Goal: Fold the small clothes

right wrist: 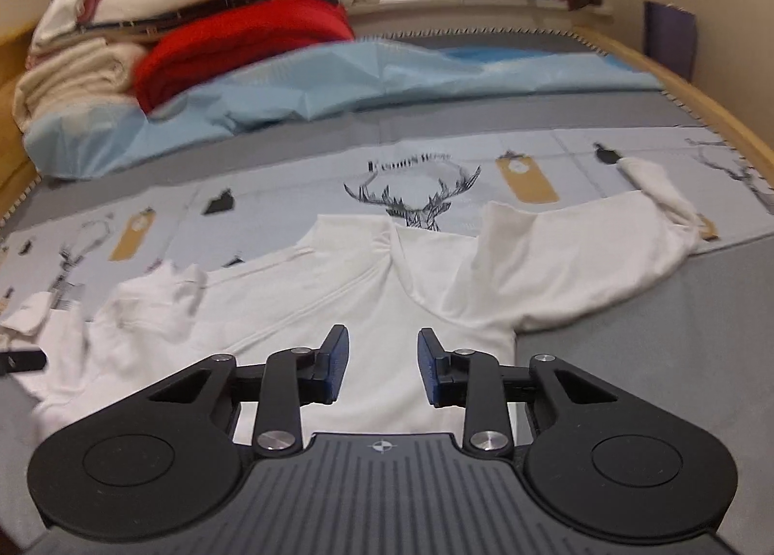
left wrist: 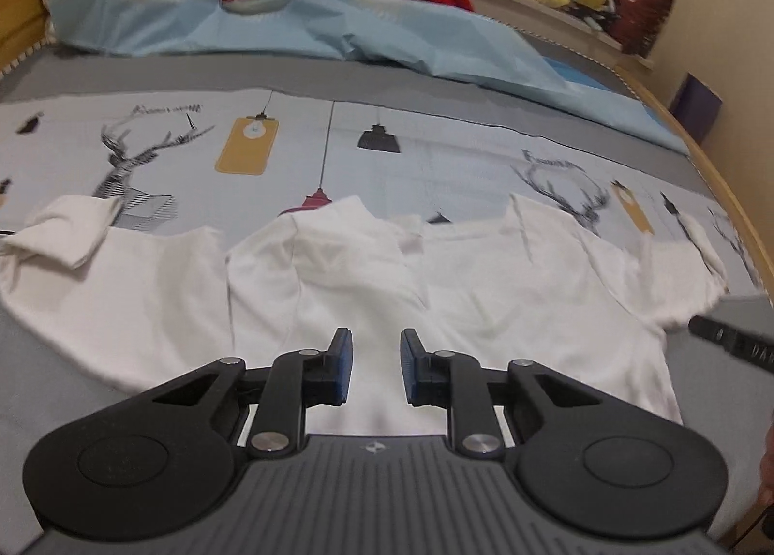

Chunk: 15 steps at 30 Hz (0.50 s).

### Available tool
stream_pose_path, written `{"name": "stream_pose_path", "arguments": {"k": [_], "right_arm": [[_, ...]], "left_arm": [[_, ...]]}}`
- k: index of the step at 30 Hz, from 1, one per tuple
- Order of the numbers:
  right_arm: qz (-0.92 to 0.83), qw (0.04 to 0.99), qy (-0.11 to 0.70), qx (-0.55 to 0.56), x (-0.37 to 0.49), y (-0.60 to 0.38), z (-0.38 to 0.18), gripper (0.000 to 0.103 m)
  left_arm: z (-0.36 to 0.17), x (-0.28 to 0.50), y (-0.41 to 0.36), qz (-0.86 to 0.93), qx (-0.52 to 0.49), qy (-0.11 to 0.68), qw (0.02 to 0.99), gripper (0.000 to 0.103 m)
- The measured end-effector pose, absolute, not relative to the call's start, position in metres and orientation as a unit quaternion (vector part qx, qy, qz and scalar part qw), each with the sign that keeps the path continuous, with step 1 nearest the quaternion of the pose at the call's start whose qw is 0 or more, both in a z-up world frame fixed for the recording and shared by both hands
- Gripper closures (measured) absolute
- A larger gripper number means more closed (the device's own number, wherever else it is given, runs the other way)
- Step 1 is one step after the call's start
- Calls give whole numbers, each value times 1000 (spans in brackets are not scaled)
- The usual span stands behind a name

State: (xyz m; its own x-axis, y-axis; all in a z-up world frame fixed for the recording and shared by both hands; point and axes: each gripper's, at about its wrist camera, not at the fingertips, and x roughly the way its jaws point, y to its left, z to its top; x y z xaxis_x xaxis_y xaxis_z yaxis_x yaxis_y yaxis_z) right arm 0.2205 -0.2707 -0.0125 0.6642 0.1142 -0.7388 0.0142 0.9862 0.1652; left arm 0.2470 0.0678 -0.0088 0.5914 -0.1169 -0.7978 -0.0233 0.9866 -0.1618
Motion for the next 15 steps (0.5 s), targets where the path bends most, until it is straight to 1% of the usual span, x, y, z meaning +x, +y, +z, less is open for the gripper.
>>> {"name": "stream_pose_path", "arguments": {"k": [2,4,6,7,8,9,11,13,14,15], "right_arm": [[31,907,414,74,244,-272,-31,64],[32,906,419,58,266,-268,-50,62],[33,905,421,47,286,-267,-66,59],[36,904,423,43,296,-266,-73,57],[38,903,426,39,305,-264,-79,53],[39,902,429,33,315,-263,-85,51],[40,901,430,24,331,-260,-95,51],[41,898,437,14,346,-257,-106,51],[39,895,444,5,353,-255,-114,51],[37,894,446,-4,356,-253,-119,52]], "left_arm": [[-25,273,78,-24,-90,457,884,79],[-43,297,88,-22,-114,465,878,76],[-59,318,99,-9,-144,478,866,67],[-64,325,103,-6,-161,482,861,64],[-69,333,107,-5,-176,484,857,57],[-73,342,110,-5,-190,483,855,44],[-78,356,113,2,-199,481,854,32],[-88,369,114,10,-196,489,850,32],[-95,376,113,16,-191,499,846,34],[-101,381,113,23,-181,509,841,45]]}}
